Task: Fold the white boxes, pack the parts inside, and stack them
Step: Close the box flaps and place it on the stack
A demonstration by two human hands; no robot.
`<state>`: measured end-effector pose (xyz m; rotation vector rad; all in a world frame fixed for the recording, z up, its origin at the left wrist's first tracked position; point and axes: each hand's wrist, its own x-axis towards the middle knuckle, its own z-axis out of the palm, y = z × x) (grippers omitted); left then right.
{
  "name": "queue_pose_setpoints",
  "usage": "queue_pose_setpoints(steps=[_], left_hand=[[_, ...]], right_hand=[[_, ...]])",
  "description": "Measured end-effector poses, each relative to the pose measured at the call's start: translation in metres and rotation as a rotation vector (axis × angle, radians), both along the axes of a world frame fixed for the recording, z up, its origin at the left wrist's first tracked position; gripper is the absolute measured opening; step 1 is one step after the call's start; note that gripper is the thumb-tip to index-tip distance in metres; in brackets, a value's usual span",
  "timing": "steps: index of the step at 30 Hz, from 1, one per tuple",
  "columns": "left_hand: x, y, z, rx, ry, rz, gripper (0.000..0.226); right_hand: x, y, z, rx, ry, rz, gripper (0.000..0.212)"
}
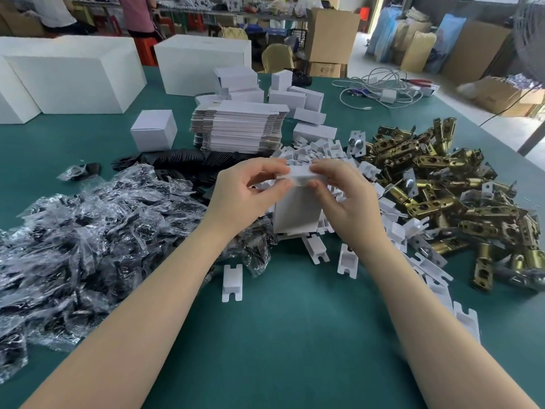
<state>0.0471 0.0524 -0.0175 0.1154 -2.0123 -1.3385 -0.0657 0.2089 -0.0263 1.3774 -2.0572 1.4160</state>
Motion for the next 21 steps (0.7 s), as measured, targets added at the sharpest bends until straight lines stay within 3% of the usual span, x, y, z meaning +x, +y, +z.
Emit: queue_pose_setpoints(steps=[6,15,21], left_hand=[[-0.002,0.005,0.007,0.036,0.017,0.021,0.015],[0.000,0.004,0.006,0.119,0.017,-0.025,0.016],[0.002,-0.001,0.003,0.064,0.054,-0.055,0.018]], right_hand=[[0.008,-0.003,0.010,-0.132,-0.184,0.020,0.023],[0.007,0.000,0.011,-0.136,-0.146,0.036,0.010],[-0.001,0.006,0.005,-0.099,-0.062,0.065,0.009]])
